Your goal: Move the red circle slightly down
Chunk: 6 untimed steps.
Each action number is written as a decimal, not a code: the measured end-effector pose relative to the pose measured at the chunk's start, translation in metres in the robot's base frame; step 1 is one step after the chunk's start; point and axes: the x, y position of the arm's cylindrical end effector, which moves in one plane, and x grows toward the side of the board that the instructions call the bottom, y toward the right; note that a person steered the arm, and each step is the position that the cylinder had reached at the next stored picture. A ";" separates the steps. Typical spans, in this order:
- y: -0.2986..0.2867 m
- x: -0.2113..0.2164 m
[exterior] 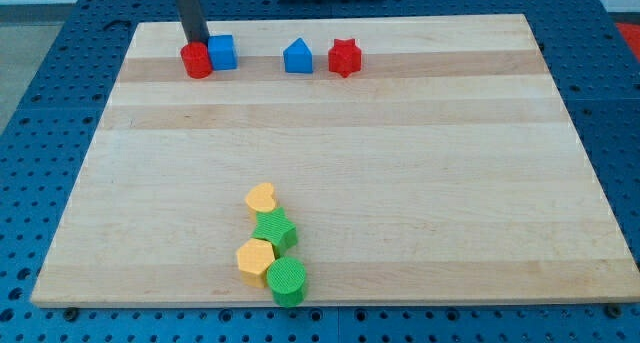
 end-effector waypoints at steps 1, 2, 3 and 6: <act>0.029 -0.001; 0.033 -0.002; -0.002 -0.010; 0.010 0.015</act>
